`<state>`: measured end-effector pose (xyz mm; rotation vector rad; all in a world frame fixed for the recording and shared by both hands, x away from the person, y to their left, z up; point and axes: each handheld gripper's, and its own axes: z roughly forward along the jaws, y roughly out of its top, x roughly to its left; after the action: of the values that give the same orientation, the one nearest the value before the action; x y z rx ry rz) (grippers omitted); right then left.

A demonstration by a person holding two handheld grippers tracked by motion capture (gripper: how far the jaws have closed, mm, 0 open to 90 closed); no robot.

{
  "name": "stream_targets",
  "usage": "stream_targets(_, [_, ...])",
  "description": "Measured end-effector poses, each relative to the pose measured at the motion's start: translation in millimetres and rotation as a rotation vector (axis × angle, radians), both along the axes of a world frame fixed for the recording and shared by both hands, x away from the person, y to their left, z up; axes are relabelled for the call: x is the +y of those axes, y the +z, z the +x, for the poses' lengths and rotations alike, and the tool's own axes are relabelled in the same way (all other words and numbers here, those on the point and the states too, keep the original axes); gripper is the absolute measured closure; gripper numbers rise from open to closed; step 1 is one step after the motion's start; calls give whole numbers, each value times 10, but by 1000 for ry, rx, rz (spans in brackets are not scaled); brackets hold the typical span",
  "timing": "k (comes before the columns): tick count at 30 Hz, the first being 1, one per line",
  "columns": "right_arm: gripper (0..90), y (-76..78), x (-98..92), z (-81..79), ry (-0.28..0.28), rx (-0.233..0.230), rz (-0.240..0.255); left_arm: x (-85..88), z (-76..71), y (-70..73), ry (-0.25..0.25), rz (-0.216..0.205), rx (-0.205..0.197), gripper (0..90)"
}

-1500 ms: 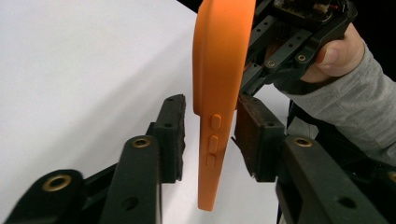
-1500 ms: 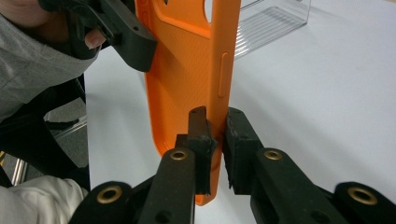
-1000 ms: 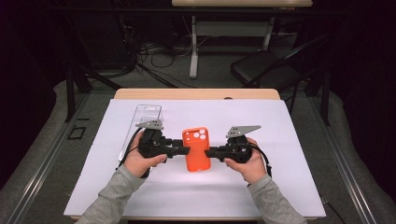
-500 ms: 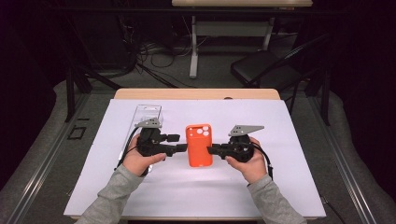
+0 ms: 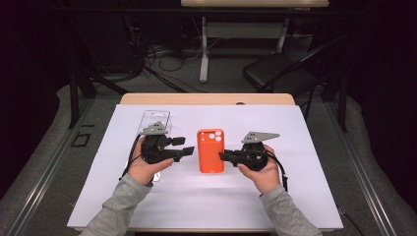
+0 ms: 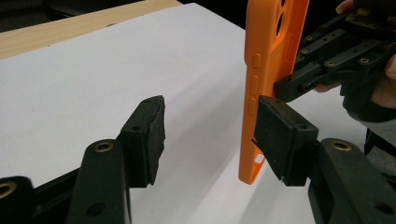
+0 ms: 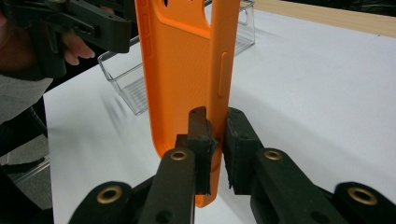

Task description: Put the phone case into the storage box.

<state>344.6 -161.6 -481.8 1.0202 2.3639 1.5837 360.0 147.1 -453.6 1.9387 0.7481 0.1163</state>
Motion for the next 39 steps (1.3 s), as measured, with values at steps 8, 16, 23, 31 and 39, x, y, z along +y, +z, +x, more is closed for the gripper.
stream_targets(8, [821, -37, 49, -26, -34, -11, 19, -18, -41, 54, 29, 58, -34, 422])
stream_targets(16, [821, -56, 97, -69, -69, -31, 36, -11, -46, 71, 45, 63, -59, 380])
stream_targets(23, [821, -82, 147, -105, -85, -37, 53, -12, -53, 84, 53, 51, -55, 346])
stream_targets(31, [822, -101, 183, -128, -86, -26, 68, -20, -83, 118, 57, 44, -83, 346])
stream_targets(39, [821, -124, 216, -148, -96, -19, 86, -41, -115, 145, 50, 48, -116, 373])
